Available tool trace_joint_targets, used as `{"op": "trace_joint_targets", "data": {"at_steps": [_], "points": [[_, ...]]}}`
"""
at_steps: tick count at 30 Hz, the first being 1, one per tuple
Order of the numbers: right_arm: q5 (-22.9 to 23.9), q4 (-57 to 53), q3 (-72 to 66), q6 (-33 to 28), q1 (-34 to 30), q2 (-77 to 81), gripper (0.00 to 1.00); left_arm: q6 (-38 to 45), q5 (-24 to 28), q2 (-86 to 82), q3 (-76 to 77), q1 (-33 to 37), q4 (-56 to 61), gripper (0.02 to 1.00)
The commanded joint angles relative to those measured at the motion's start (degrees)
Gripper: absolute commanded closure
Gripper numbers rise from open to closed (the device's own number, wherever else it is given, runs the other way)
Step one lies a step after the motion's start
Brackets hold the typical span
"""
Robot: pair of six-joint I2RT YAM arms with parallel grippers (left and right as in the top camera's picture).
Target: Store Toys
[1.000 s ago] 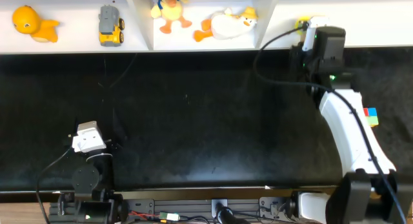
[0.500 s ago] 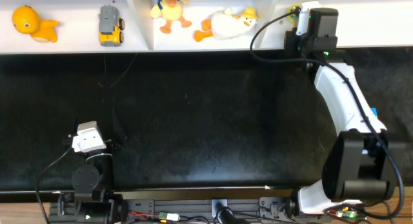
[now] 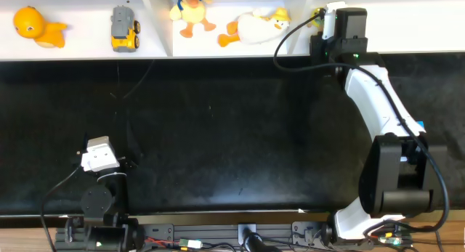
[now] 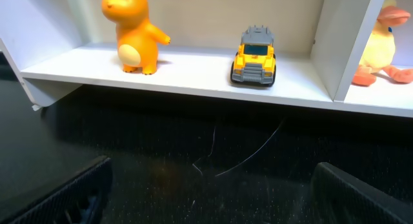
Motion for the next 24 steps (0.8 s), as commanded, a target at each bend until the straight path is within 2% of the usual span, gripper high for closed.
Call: {"op": "trace_joint_targets", "data": {"at_steps": [1,7,12,15,19,23,24], "points": [[-0.6,0.9,1.6,0.5,0.4,0.6,0.702,1.3,-0.3,-0.6,-0.2,0.4,0.0,0.020],[-0.6,0.9,1.6,1.9,0.4,0.4,0.638,1.3,-0.3,-0.6,-0.2,0.4,0.0,0.020],[-0.3,-0.3,1.5,1.8,0.6,-1.8,0.483,1.3,-0.3,-0.6,-0.2,0.4,0.0,0.020],[-0.2,-1.0,1.0,1.6,0.6,-4.2,0.476,1.3,-0.3,-0.6,-0.2,0.4,0.0,0.020],[-0.2,-4.2,0.0,1.6,0.7,-7.0,0.386,1.3,-0.3,-0.6,-0.2,0.4,0.0,0.020],[-0.1,-5.9,-3.7,1.7,1.5,-10.9,0.356,1.3,-0.3,-0.6,-0.2,0.4,0.0,0.020],[0.1,-5.9,-5.2,1.7,1.8,-12.2,0.323,1.3,-0.3,-0.6,-0.2,0.4,0.0,0.020]]}}
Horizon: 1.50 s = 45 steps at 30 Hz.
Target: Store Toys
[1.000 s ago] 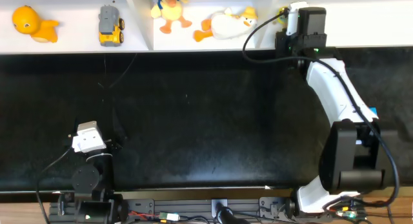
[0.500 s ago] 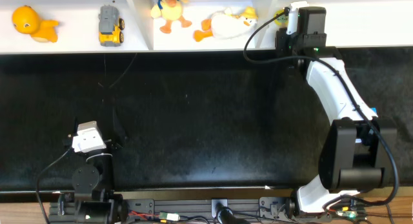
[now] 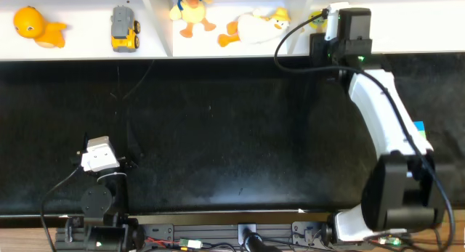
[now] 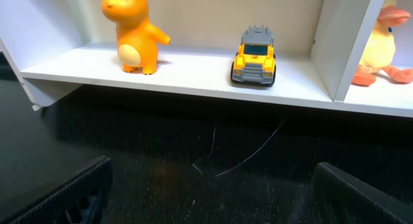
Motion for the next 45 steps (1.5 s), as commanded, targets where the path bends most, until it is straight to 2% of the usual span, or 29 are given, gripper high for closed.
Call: {"op": "trace_joint_targets", "data": {"at_steps": [1,3,5,6,7,11,16,20,30,45], "points": [[1.3,0.0,-8.0,0.2,2.1,-9.4,0.255,1.3,-0.3,-0.6,-0.2,0.4,0.0,0.020],[2.8,0.0,-12.1,0.2,2.8,-13.2,0.137,1.3,-0.3,-0.6,-0.2,0.4,0.0,0.020],[3.5,-0.1,-16.6,0.7,3.2,-17.6,0.091,1.3,-0.3,-0.6,-0.2,0.4,0.0,0.020],[3.9,-0.7,-21.4,2.5,3.2,-22.3,0.018,1.3,-0.3,-0.6,-0.2,0.4,0.0,0.020],[4.6,-1.4,-23.5,4.1,3.1,-24.6,0.003,1.3,-0.3,-0.6,-0.2,0.4,0.0,0.020],[8.7,-7.7,-31.2,12.2,3.0,-33.8,0.005,1.3,-0.3,-0.6,-0.2,0.4,0.0,0.020],[8.9,-16.8,-36.5,18.4,1.9,-41.5,0.003,1.3,-0.3,-0.6,-0.2,0.4,0.0,0.020],[8.4,-23.0,-37.2,18.6,-1.3,-43.4,0.005,1.3,-0.3,-0.6,-0.2,0.4,0.0,0.020],[8.5,-23.4,-37.2,18.6,-10.2,-44.2,0.005,1.3,-0.3,-0.6,-0.2,0.4,0.0,0.023],[8.3,-21.5,-37.2,18.6,-10.3,-44.2,0.005,1.3,-0.3,-0.6,-0.2,0.4,0.0,0.020]]}}
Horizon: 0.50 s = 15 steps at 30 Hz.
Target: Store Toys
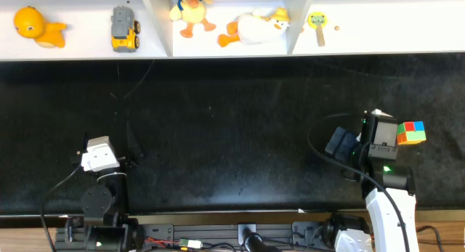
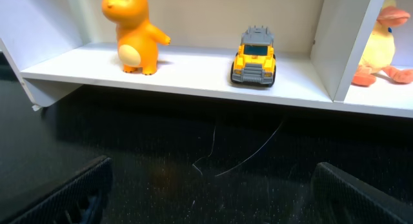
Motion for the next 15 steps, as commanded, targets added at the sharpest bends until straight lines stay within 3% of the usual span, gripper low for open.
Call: {"op": "trace_joint_targets", "data": {"at_steps": [1,5,15], "points": [[0.5,3.7,-0.2,0.2,-0.3,-0.8,0.007,1.3,-0.3,-0.6,-0.2,0.4,0.0,0.020],[1.8,8.9,-0.2,0.2,-0.4,-0.5,0.005,1.3,-0.3,-0.6,-0.2,0.4,0.0,0.020],[2.1,7.4,0.8,-0.2,-0.4,-0.3,0.005,1.3,-0.3,-0.6,-0.2,0.4,0.0,0.020]]}}
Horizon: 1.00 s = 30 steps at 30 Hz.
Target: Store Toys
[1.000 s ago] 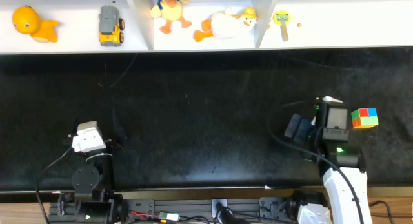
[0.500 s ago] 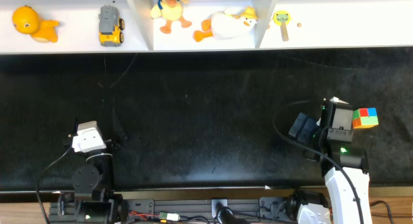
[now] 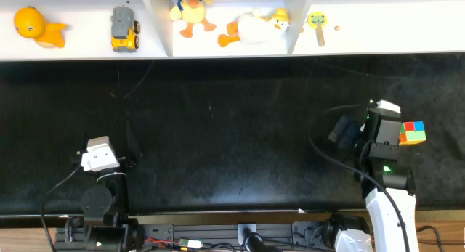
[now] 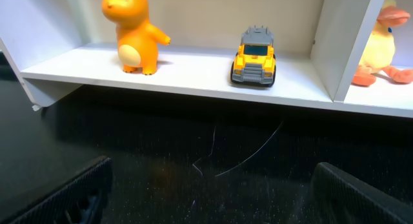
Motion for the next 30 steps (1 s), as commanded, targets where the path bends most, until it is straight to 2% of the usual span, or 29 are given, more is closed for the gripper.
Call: {"op": "trace_joint_targets", "data": {"at_steps": [1,5,10,15,20,22,26,28,30], "points": [[0.8,-1.6,1.3,-0.2,-0.4,-0.1,0.007,1.3,-0.3,-0.6,-0.2,0.4,0.0,0.020],[1.2,-5.5,5.0,-1.6,-0.4,2.1,0.003,1.3,-0.3,-0.6,-0.2,0.4,0.0,0.020],[-1.4,-14.7,12.9,-11.0,-0.4,7.5,0.005,1.3,-0.3,-0.6,-0.2,0.4,0.0,0.020],[-1.7,-22.9,20.2,-11.5,-1.1,11.4,0.005,1.3,-0.3,-0.6,-0.2,0.4,0.0,0.020],[-1.7,-28.1,24.8,-13.1,-6.1,12.0,0.005,1.3,-0.3,-0.6,-0.2,0.4,0.0,0.020],[-1.8,-29.4,25.6,-16.1,-8.1,12.0,0.003,1.3,-0.3,-0.6,-0.2,0.4,0.0,0.020],[-3.0,-31.2,26.2,-26.9,-12.8,11.6,0.003,1.3,-0.3,-0.6,-0.2,0.4,0.0,0.020],[-4.8,-30.7,26.2,-31.1,-15.8,11.5,0.005,1.3,-0.3,-0.6,-0.2,0.4,0.0,0.020],[-8.2,-29.2,26.2,-36.6,-21.4,11.5,0.003,1.3,-0.3,-0.6,-0.2,0.4,0.0,0.020]]}}
